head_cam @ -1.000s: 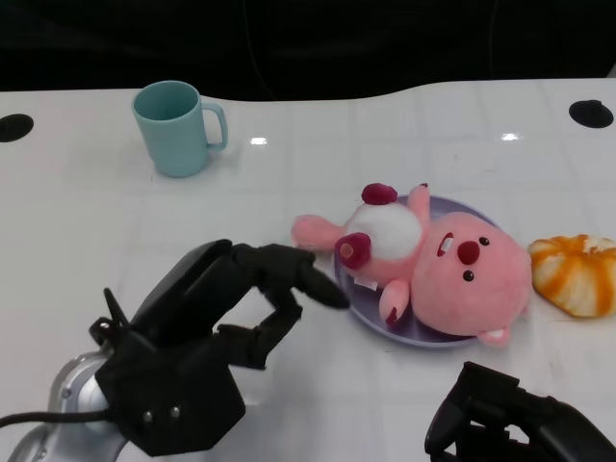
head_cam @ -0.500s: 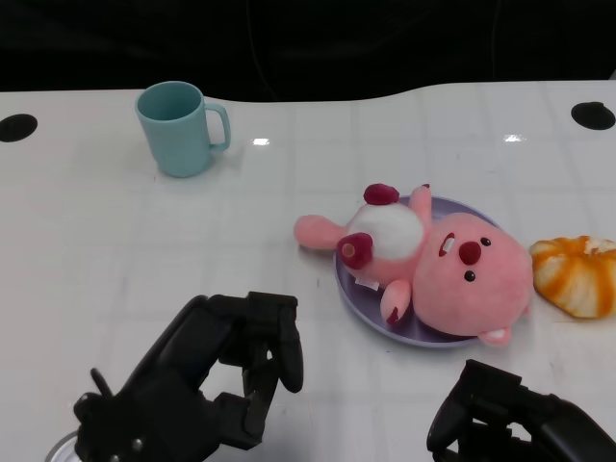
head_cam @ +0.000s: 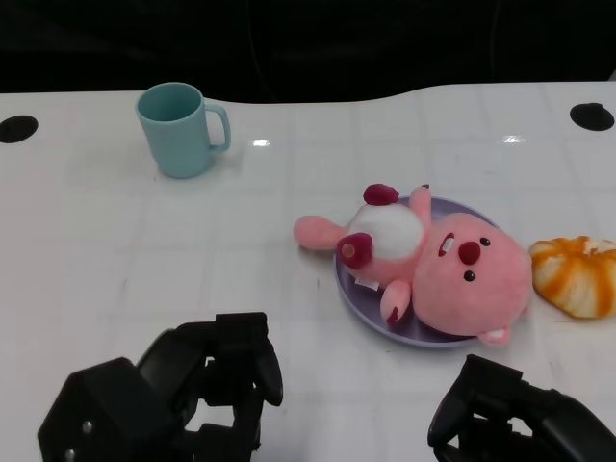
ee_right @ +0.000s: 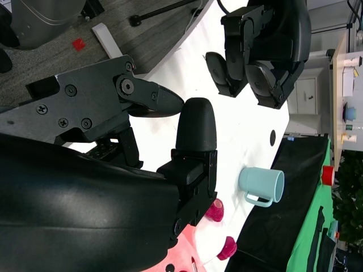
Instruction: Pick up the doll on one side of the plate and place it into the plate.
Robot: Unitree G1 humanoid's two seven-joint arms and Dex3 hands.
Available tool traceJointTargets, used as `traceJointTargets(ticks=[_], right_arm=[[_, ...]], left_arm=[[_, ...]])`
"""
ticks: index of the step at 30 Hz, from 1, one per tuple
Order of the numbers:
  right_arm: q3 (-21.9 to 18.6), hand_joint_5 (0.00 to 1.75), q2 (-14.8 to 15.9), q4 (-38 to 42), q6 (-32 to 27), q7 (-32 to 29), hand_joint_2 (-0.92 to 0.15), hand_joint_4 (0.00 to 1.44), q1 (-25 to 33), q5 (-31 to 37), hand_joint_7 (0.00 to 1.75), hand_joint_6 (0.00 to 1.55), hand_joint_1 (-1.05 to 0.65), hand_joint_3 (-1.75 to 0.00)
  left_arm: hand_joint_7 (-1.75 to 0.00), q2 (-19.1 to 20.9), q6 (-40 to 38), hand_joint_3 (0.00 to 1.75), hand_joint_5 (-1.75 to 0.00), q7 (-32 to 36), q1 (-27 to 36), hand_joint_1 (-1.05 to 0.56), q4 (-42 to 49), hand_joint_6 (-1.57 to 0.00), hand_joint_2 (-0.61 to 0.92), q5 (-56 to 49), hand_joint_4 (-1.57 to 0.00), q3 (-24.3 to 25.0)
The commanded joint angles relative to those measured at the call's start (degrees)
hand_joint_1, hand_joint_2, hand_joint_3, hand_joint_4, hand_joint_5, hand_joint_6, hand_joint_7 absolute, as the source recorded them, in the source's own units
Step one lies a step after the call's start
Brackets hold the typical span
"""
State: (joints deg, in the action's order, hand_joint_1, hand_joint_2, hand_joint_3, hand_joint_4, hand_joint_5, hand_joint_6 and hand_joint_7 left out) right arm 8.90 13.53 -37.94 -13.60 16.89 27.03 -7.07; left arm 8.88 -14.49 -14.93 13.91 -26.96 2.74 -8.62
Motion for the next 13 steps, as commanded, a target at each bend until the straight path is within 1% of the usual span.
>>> traceJointTargets(ticks=[1,4,9,13], right_arm=[[-0.69,1.75,0.60,0.17,0.47,0.21,-0.81,0.66,0.16,-0.37,1.69,0.45,-0.21,-0.74],[-0.96,1.75,0.53,0.67,0.80,0.32,-0.81,0.66,-0.07,-0.45,1.69,0.45,-0.21,-0.74],[-1.17,1.75,0.59,1.11,1.02,0.40,-0.80,0.66,-0.46,-0.27,1.69,0.45,-0.20,-0.74],[-0.93,1.75,0.49,1.03,0.92,0.28,-0.80,0.67,-0.64,0.00,1.68,0.45,-0.20,-0.74]], left_arm=[[-1.50,1.03,-2.76,1.52,-1.72,-0.93,0.06,-0.02,-0.67,-0.88,0.34,1.52,-0.87,0.62],[-1.54,1.31,-4.33,1.50,-1.74,-1.60,-0.57,0.00,0.47,-0.86,0.37,3.02,-0.87,1.24],[-1.59,1.70,-3.22,1.46,-1.75,-2.43,-1.47,-0.01,2.69,-0.85,0.40,3.89,-0.89,1.65],[-1.58,2.18,-4.16,1.51,-1.75,-2.61,-1.69,-0.03,2.26,-0.86,0.37,4.15,-0.91,1.47]])
